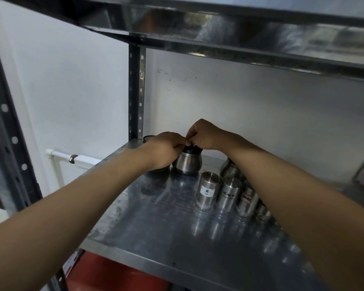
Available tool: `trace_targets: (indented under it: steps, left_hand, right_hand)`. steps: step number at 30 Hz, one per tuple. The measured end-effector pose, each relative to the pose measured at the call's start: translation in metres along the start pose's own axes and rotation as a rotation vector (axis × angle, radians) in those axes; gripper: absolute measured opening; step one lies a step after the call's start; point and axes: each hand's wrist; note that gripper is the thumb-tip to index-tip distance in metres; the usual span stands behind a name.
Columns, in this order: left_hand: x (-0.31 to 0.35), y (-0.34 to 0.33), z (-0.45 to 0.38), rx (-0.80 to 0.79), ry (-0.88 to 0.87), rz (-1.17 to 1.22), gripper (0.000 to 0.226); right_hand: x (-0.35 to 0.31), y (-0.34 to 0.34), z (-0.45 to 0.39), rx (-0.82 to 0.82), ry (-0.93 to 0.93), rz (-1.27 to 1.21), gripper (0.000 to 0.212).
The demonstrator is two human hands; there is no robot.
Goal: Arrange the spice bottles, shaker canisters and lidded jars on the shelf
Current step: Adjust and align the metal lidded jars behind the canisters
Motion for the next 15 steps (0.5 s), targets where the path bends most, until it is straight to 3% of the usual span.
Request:
trace_targets:
  steps: [15]
  left_hand:
    - [0.0075, 0.0075, -0.0012, -0.079, 0.047, -0.028, 0.036]
  right_hand:
    - [0.0042, 0.0011, 0.0049, 0.007, 0.005, -0.043, 0.02]
Point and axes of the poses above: each hand's wrist, its own z-axis away from the middle knuckle, its own y-axis out of the back of the hand, x = y × z, and after that the axes turned 2 degrees about -y, right-handed
